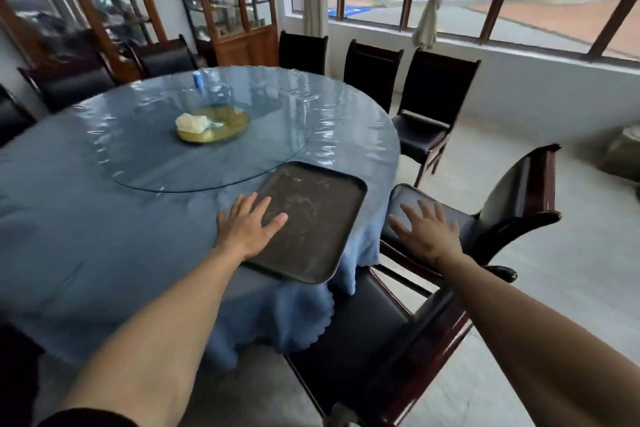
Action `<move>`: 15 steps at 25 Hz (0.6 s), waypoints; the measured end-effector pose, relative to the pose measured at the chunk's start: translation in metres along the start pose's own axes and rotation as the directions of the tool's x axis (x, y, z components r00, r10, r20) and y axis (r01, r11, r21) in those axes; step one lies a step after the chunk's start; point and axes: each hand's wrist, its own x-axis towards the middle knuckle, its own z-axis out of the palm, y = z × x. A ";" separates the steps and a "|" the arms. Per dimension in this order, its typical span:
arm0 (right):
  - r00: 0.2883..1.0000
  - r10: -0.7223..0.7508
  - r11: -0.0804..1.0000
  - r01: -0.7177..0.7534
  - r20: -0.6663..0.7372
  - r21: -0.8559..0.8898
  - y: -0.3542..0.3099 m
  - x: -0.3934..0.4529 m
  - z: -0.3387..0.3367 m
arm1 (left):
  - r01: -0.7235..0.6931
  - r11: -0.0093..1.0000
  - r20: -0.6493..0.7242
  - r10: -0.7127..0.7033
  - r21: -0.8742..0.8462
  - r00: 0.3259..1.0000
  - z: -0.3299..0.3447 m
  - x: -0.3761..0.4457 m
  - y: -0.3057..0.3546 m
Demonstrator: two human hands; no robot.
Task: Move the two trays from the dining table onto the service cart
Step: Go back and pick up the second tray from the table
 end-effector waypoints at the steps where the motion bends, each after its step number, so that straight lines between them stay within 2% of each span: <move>1: 1.000 -0.018 1.000 0.018 0.013 -0.001 -0.005 0.006 0.002 | 0.024 1.000 -0.003 -0.024 -0.005 1.000 -0.001 -0.002 -0.006; 8: 0.989 -0.137 0.990 0.136 0.058 0.022 -0.029 0.047 0.003 | 0.179 0.984 -0.023 -0.179 0.019 0.984 -0.003 -0.008 -0.027; 15: 0.980 -0.184 0.983 0.181 0.073 0.039 -0.027 0.076 0.008 | 0.276 0.961 -0.027 -0.275 0.028 0.961 0.002 -0.005 -0.029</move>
